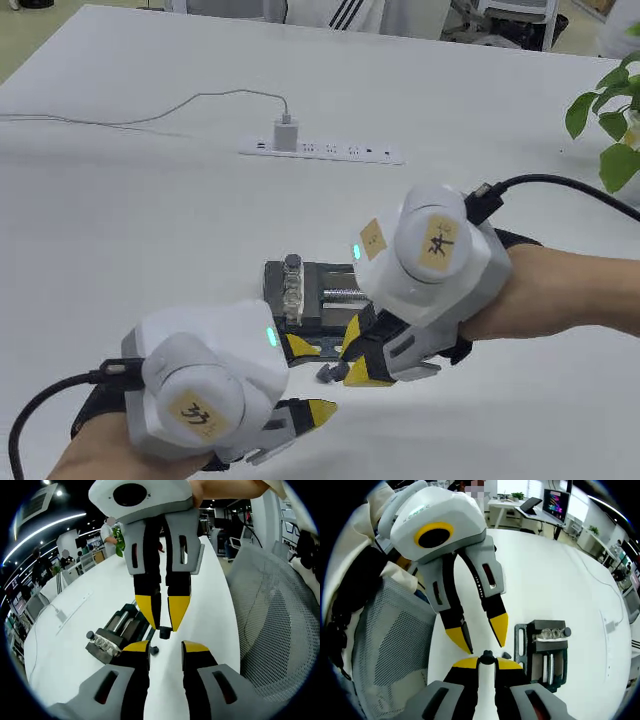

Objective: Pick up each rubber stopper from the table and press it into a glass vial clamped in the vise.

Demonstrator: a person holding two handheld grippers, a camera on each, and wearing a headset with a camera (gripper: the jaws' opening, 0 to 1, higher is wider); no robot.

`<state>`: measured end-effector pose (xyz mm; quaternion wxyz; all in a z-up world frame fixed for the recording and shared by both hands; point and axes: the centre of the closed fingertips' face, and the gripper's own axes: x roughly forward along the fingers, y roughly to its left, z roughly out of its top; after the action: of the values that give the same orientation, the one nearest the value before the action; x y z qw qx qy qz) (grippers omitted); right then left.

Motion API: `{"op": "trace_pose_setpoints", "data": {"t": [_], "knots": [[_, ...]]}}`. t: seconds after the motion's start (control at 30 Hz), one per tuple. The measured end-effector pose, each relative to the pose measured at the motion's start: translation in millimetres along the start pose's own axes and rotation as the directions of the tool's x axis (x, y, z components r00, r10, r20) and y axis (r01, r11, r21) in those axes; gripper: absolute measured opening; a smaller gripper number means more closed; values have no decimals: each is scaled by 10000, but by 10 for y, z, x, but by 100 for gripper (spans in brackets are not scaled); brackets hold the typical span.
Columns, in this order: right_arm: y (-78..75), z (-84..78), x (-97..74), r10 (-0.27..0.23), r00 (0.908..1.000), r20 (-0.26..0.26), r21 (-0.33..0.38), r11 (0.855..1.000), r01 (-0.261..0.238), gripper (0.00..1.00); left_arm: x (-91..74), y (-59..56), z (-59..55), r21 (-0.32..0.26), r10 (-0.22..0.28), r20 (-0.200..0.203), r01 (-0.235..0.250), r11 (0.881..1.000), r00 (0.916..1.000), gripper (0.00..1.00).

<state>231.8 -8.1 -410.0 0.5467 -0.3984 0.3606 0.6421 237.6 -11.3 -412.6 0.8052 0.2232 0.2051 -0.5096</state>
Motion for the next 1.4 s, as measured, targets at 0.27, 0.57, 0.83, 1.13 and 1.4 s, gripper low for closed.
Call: {"op": "trace_pose_setpoints", "data": {"t": [0.27,0.57,0.83,1.13,1.4], "knots": [[66,22,6,178,9997,-152,-236,9996,-181,6,11,-33,27,316,-214,-10,215,9993,9998,15],[99,50,18,348,9992,-180,-372,9987,-354,6,13,-90,32,586,-466,-60,468,9972,9989,7],[136,67,31,393,9987,-317,-618,9972,-413,6,3,-112,13,720,-542,-146,551,9959,9984,5],[140,89,15,409,9991,-123,-664,9969,-417,7,-28,-101,16,-32,-480,209,481,9988,9986,4],[140,97,-24,284,9996,39,-975,9948,-279,10,-50,-78,48,-849,-335,670,392,9956,9972,4]]}}
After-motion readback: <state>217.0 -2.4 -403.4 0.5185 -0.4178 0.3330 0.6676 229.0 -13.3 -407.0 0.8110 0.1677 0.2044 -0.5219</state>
